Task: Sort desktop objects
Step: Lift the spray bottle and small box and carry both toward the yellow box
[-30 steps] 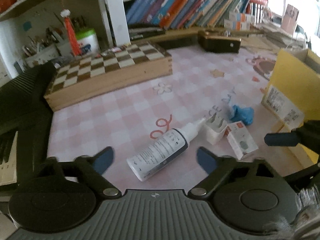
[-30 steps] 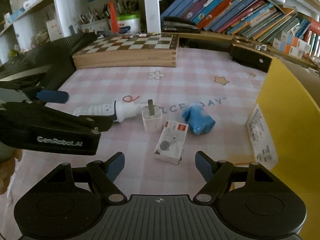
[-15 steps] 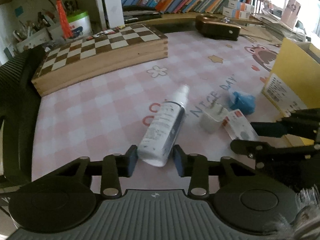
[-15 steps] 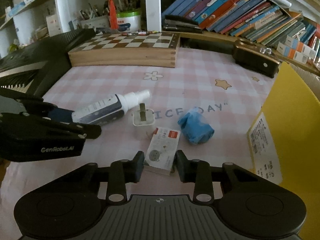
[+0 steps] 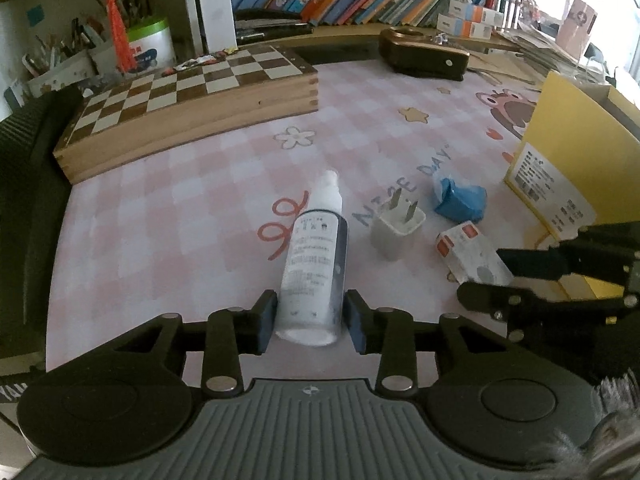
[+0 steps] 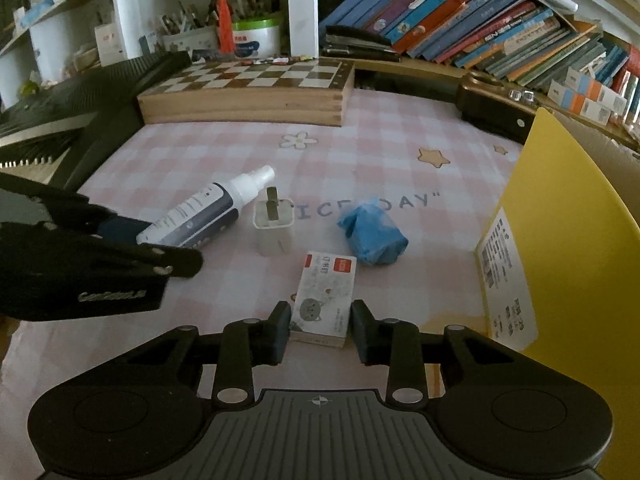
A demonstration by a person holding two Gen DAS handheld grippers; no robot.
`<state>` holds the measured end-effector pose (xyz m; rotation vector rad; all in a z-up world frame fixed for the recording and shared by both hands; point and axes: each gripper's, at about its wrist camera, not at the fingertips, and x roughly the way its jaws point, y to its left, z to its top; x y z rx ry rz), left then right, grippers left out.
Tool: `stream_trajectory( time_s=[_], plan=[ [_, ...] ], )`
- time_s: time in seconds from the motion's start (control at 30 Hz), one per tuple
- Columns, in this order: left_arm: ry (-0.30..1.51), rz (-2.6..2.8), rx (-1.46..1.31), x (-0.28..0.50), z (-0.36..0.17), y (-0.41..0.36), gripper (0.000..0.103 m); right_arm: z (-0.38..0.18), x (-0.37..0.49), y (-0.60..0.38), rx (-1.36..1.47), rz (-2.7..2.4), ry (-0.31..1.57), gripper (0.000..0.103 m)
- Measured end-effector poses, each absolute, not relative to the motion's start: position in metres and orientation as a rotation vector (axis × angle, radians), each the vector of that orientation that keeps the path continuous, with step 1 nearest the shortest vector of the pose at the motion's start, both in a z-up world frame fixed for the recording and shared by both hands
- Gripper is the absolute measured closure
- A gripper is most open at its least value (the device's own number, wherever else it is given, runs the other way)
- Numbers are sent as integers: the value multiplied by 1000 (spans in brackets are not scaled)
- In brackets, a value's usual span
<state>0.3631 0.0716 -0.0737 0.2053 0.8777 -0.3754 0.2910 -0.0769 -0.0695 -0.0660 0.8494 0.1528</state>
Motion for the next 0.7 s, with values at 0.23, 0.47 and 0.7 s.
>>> stream_trajectory(
  time_s=[0.23,0.47,0.7],
  plan=[
    [878,-364,160,360,-68,71,72,-67,290,-83,-56,179,843,72],
    [874,-328,-25,339,-52,94,73,-48,279,-87,-47,206,800,73],
    [858,-302,-144,301,-39,113,73,-33,261,-89,-20,239,790,73]
  ],
)
